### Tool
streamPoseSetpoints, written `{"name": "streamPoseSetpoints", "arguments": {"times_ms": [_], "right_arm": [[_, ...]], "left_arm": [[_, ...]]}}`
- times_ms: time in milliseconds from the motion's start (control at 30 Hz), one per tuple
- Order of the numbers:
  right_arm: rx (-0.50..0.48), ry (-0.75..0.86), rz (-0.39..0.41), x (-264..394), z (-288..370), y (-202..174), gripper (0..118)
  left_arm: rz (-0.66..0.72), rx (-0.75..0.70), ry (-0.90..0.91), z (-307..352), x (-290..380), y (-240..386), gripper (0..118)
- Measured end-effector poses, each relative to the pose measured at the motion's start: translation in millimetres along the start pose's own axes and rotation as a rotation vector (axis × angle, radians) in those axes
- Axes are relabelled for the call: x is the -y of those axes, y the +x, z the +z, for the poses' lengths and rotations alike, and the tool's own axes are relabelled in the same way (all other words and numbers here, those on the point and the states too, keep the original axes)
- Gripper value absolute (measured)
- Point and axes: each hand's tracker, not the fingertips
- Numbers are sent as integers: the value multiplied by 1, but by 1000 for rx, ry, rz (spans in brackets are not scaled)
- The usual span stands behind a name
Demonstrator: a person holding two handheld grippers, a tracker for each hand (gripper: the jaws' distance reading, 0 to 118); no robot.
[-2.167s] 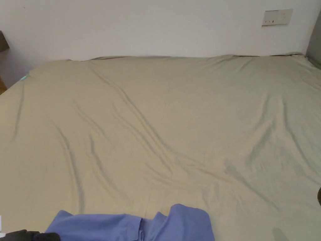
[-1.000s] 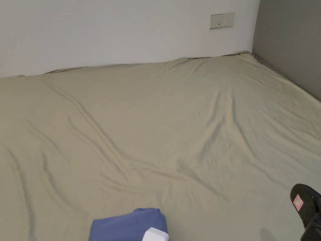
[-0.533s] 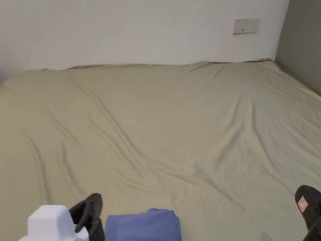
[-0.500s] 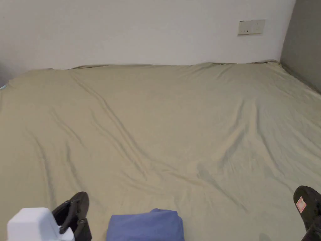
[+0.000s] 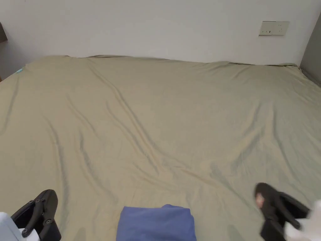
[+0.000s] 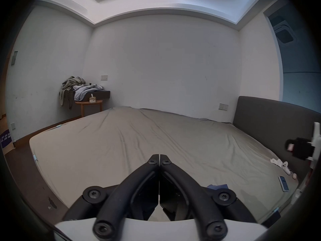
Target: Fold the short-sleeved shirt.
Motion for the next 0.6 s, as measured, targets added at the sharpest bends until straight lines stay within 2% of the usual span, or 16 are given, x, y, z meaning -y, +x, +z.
{"name": "streamPoseSetpoints", "arguments": {"times_ms": [33,67,133,200,267,333,400,467,500,533,567,600], "right_arm": [[-59,-201,-13,-5,-28,-7,2],[-117,-362,7,0,-58,-14,2],[-190,-526,67,26,-113,-27,2],[-209,-735,81,56,-156,-35,2],[-178,-881,149,90,-183,-41,1],[-169,-905,143,102,-190,-41,1],[-173,-861,111,97,-183,-38,2],[-184,-872,96,94,-186,-33,2],[-186,-875,91,93,-185,-32,2],[-191,-876,83,95,-185,-31,2],[-190,-873,82,95,-184,-32,2],[-189,-868,83,96,-183,-32,2]], "left_arm": [[0,2,-15,-3,0,2,0],[2,12,-23,-5,2,1,0],[19,27,-62,-9,6,2,0],[33,37,-114,-13,12,-2,0],[32,41,-199,-20,18,-5,0],[26,53,-282,-32,23,-11,0],[46,95,-391,-52,22,-19,0],[64,198,-522,-83,18,-29,1],[115,255,-587,-99,18,-33,11],[182,330,-695,-121,22,-40,32],[255,408,-804,-144,32,-48,67],[334,481,-929,-163,46,-53,111]]}}
